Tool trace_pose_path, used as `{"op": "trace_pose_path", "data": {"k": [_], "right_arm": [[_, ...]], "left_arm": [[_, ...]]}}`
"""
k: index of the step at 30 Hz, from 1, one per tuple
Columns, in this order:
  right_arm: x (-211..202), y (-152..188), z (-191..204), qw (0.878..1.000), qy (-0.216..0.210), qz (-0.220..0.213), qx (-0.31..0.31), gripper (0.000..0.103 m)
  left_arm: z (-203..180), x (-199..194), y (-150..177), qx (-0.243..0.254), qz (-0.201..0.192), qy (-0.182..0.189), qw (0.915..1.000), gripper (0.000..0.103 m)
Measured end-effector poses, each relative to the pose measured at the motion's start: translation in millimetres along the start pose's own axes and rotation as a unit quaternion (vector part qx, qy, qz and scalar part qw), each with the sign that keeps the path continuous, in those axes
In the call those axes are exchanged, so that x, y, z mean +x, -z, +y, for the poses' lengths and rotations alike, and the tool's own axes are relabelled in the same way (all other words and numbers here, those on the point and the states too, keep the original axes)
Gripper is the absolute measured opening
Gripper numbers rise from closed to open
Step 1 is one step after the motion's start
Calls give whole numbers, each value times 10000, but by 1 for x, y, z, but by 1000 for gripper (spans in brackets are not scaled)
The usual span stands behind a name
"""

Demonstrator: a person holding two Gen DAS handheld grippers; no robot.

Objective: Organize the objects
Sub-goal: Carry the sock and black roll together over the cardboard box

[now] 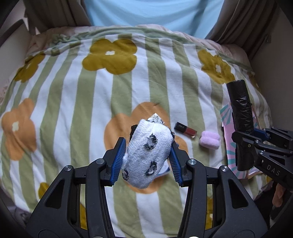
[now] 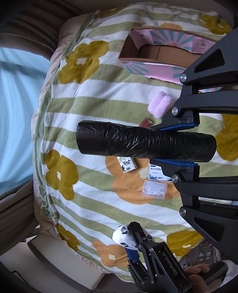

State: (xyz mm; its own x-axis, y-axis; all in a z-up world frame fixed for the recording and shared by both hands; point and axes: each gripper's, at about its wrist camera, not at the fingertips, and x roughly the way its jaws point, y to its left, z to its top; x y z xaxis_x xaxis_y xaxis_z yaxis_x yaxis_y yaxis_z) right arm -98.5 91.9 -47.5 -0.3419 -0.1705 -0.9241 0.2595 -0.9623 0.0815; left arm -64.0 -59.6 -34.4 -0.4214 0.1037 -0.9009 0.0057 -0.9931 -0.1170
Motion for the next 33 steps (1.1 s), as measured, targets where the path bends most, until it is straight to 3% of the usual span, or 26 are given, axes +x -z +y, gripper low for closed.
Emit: {"op": "trace_pose_path", "data": {"k": [8,19,33], "right_arm": [[-38,45,-5,9999,-45,-109,102,24],[-66,68,-33,9989,-77,-318,339,24],[-86,90,-140,9888,387,-386,1391,24]], "left_arm": [[-11,-26,30,-109,-30,-44,9999,43],[-46,-38,29,208,-78,4,9998,43],[-170,-10,-17,1231,49,701,9899,43]]}}
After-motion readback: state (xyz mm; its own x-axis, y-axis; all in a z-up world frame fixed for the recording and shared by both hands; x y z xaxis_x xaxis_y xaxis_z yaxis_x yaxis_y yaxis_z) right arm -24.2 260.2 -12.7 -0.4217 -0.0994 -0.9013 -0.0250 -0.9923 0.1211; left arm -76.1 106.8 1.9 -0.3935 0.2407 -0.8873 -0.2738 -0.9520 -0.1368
